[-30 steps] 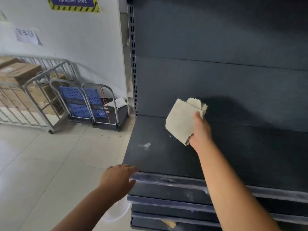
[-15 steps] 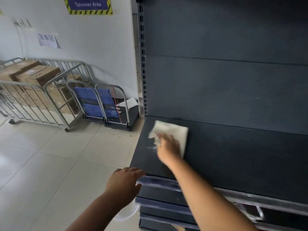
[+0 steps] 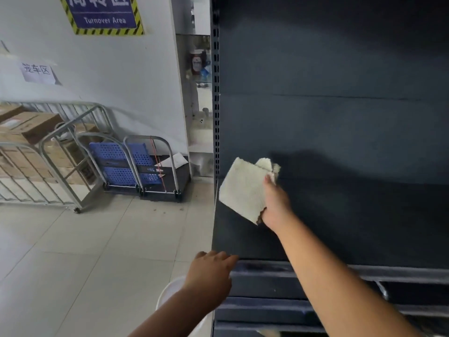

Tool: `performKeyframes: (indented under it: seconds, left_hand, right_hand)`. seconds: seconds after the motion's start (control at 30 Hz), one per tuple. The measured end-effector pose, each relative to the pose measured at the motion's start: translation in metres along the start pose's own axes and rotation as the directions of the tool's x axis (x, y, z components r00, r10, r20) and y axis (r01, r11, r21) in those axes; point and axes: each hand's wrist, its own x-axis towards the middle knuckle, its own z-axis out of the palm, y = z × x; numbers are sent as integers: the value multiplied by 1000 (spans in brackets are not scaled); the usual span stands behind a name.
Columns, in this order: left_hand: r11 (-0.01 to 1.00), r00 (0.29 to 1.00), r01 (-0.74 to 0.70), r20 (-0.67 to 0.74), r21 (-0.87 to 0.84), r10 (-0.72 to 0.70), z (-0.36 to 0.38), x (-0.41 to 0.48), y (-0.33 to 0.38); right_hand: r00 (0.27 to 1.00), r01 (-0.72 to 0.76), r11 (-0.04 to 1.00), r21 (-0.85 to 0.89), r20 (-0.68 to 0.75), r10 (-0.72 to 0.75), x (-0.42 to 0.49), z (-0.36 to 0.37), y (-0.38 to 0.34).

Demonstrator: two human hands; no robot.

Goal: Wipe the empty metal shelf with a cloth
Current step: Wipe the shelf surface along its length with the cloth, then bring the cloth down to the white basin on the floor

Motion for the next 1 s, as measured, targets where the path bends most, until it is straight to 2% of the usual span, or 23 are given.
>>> performKeyframes:
  seconds: [0.1,0.13,0.2,0.27,0.33,0.4,0.43,0.5,0.6,0.63,0.7,0.77,0.8,0.87,0.93,1.0]
  left_hand:
    - [999,999,-33,12,8,33,-2,2,-3]
    - [999,999,-46,18,10,46,-2,2,-4]
    - [997,996,-71,46,-1,71,-5,2,-7]
    - [995,993,-96,67,-32,98,-10,1,-13]
    - [988,991,-118,51,-101,123,-12,-3,-20]
    - [976,989,-138,31,-171,145,-13,-9,-30]
    - [971,988,-147,18,-191,153,-12,-12,-36]
    - [966,989,-147,-6,-214,149,-10,-18,-50]
    - [965,990,-142,-36,-221,137,-7,-28,-75]
    - [966,991,-132,-34,-220,128,-6,-31,-84]
    - [970,995,-101,-36,-220,96,-4,-39,-104]
    - [977,997,-70,-57,-202,60,-2,-46,-126]
    - [980,997,-49,-65,-195,37,-1,-50,-138]
    - [980,997,-1,-78,-198,-14,1,-59,-163]
    - [972,992,61,-96,-228,-85,6,-72,-190]
    - [934,973,183,-77,-307,-216,15,-86,-219]
  right_hand:
    - [946,241,938,-249,-156,-284,1,-72,-15]
    - [912,271,876,-399,-185,-366,0,-97,-16]
    - [856,194,681,-706,-217,-469,-1,-144,-12]
    - [855,40,520,-853,-240,-459,-5,-169,3]
    - [912,-47,389,-920,-199,-360,-11,-163,25]
    - [957,20,251,-968,-54,-284,-16,-136,49]
    - [961,85,228,-970,20,-275,-17,-117,59]
    - [960,175,270,-947,102,-262,-17,-70,77]
    - [958,208,327,-922,125,-257,-19,12,106]
    - [959,216,375,-902,124,-254,-21,40,115]
    - [977,194,587,-786,98,-191,-26,91,126]
    - [996,93,820,-565,66,-68,-29,133,130]
    - [999,18,891,-454,42,2,-30,150,132]
    - [993,-90,943,-322,37,108,-33,173,134]
    - [978,-164,963,-212,92,187,-38,186,138]
    - [943,-278,958,-62,172,285,-49,193,140]
